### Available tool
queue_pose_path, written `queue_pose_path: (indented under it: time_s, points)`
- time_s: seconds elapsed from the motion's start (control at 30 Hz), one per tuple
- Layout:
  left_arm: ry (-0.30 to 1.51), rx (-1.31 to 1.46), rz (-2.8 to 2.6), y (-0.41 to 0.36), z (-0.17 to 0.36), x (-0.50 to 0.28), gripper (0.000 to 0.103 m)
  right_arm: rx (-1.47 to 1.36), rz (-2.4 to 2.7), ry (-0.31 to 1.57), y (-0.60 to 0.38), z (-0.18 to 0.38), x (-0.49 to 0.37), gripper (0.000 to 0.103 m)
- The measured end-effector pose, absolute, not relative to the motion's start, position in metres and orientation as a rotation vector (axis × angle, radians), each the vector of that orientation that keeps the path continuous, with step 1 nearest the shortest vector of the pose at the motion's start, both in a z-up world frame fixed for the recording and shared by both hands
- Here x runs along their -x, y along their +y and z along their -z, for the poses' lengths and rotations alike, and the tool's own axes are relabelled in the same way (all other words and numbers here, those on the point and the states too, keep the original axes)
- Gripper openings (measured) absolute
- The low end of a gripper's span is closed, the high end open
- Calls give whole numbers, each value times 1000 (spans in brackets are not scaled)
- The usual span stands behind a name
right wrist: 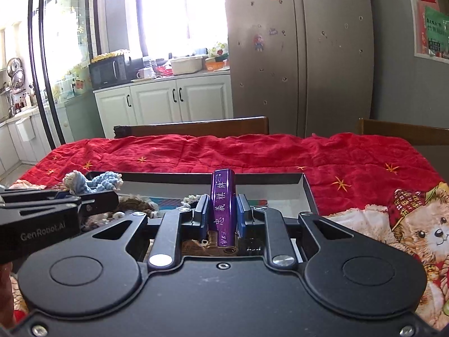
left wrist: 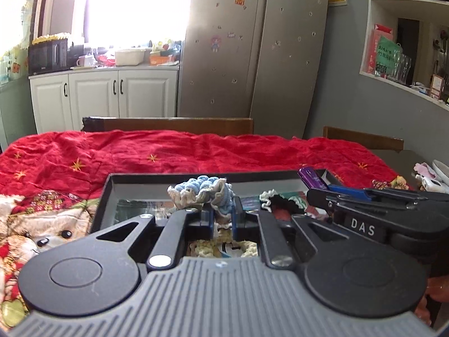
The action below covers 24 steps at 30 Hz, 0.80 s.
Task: Organize objects
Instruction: 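Open right gripper dropping purple lighter in box while left gripper releases blue scrunchie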
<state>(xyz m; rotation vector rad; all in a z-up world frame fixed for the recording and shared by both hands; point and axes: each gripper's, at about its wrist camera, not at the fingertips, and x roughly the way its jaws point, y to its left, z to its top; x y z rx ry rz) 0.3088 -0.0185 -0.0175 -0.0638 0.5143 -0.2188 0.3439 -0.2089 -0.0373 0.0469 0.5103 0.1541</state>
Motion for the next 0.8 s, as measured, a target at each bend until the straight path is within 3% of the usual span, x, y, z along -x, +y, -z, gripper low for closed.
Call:
queue_pose_path:
  time_s: [0.8]
  points:
    - [566, 29, 228, -23, 41, -321, 15, -13, -152, 603, -197, 61, -359, 20]
